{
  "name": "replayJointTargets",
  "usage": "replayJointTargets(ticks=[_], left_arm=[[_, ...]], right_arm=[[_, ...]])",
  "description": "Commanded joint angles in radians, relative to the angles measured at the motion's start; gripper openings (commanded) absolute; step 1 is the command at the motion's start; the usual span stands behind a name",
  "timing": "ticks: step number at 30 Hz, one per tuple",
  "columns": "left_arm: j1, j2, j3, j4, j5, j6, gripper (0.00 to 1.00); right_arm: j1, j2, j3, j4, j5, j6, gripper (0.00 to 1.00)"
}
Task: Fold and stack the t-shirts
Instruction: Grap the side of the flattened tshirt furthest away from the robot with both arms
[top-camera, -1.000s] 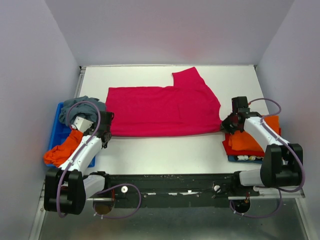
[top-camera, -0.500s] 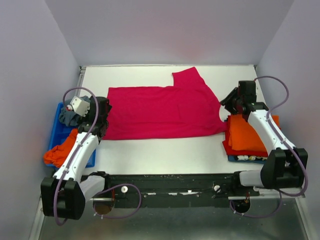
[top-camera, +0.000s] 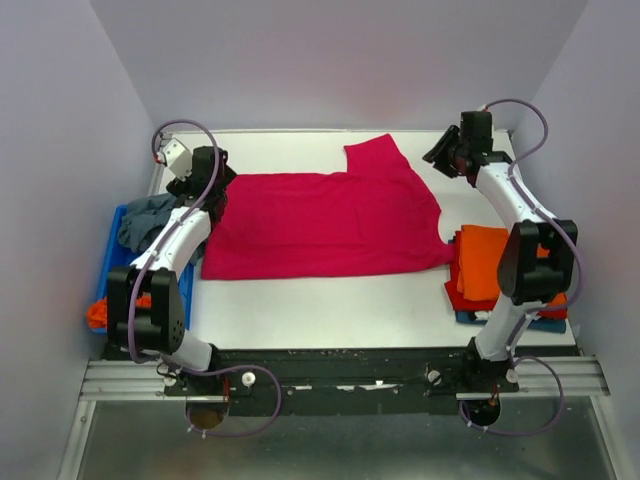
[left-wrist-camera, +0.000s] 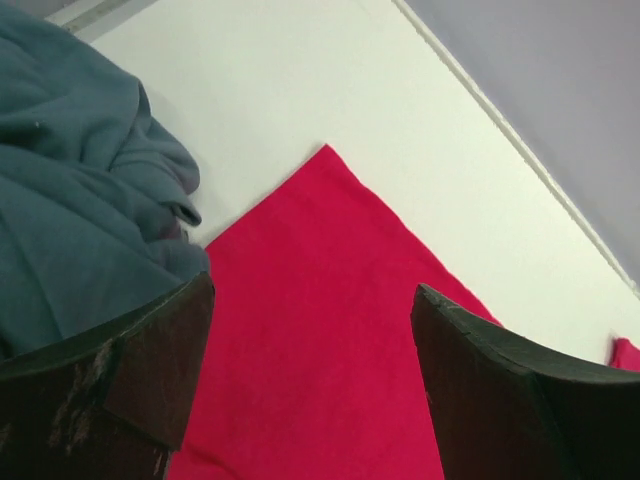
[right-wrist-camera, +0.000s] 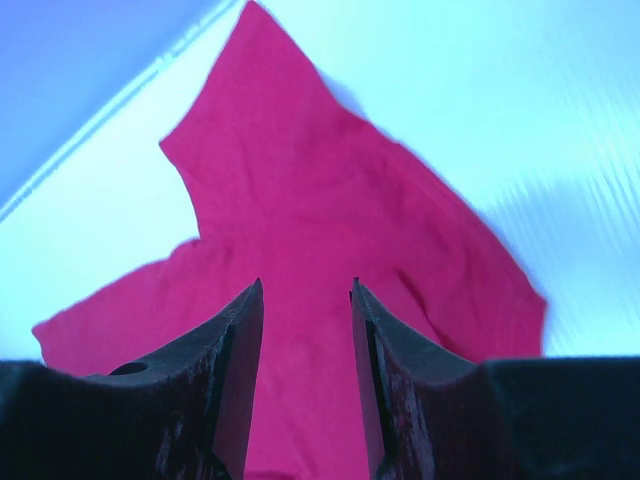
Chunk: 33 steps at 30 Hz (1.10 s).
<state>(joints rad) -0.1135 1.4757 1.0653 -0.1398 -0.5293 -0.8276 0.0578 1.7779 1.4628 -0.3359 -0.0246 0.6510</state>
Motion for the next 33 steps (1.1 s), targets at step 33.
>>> replayJointTargets(ticks=[33], left_arm=[[0.192,0.603,0.464,-0.064,0.183,0.102,0.85]], right_arm=[[0.004,0.870,0.900,-0.186,-0.187,0.114,0.56]])
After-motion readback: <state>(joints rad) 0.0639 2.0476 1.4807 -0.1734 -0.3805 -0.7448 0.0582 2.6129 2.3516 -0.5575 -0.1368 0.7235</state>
